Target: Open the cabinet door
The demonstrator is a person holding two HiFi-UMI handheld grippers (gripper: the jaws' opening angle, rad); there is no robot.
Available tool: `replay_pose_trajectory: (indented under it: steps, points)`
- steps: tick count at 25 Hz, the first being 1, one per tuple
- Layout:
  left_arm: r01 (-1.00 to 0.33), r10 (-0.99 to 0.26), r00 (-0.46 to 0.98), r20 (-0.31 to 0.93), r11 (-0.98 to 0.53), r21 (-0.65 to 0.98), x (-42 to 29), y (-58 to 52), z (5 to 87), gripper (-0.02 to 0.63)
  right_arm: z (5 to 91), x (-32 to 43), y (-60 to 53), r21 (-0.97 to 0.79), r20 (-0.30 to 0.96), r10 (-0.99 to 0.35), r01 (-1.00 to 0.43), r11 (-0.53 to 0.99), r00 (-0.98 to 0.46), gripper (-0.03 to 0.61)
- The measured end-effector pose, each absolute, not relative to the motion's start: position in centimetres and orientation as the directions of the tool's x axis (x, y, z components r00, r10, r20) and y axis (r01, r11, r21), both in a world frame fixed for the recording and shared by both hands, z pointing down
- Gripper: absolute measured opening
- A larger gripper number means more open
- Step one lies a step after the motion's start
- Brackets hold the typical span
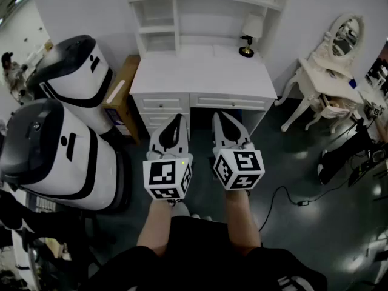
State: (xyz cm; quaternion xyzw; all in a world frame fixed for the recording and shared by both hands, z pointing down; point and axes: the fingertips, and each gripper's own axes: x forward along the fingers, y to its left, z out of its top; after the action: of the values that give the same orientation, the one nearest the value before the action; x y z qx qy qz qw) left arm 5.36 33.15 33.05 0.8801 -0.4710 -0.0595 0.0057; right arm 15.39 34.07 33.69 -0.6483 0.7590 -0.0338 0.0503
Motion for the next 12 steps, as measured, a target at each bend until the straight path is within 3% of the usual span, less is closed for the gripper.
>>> replay_pose_trajectory:
  steps: [12]
  points:
    - [-0.829, -0.832, 0.545, -0.105, -0.553, 0.083, 5.09, 32.62, 32.91, 0.014, 33.83, 16.04, 33.30, -0.122, -0.028, -0.988, -0.981, 0.152, -0.150, 0.017]
